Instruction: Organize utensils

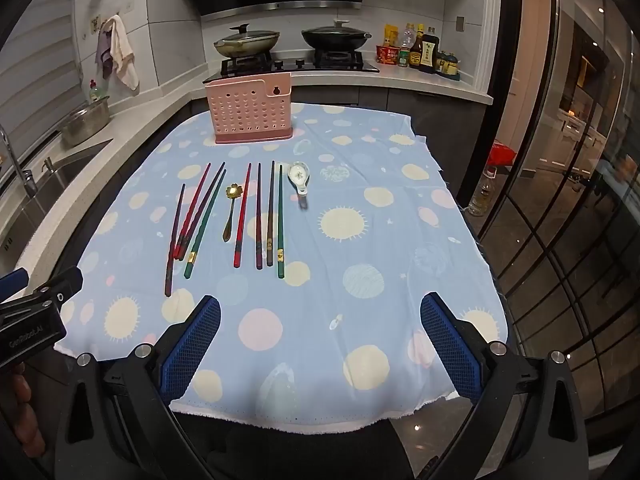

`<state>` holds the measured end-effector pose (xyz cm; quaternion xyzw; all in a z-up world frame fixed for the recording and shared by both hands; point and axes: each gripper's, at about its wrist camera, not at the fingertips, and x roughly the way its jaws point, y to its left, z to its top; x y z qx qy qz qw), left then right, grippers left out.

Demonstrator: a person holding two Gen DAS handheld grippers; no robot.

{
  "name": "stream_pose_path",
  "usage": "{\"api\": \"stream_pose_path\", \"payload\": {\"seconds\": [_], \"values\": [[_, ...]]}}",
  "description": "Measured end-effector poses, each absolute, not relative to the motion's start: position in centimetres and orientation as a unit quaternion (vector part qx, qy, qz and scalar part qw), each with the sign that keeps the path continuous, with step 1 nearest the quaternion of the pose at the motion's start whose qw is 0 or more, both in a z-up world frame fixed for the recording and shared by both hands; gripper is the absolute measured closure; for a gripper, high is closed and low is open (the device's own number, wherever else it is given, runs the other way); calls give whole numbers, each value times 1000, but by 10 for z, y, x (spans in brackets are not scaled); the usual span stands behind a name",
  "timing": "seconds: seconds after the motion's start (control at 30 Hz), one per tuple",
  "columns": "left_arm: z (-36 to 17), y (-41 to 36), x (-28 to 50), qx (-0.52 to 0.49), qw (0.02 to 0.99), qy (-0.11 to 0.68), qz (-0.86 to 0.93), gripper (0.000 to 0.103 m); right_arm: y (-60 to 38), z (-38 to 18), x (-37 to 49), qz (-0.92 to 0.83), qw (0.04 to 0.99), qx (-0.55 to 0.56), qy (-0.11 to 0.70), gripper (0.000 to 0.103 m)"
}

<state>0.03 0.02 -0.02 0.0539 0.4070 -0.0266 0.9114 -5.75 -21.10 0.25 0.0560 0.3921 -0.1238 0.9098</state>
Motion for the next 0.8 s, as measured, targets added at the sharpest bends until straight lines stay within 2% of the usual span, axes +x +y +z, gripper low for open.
{"api": "stream_pose_path", "payload": {"seconds": [0.8], "values": [[-2,8,0,56,910,409,-28,7,-212,3,-59,-124,910,57,391,7]]}}
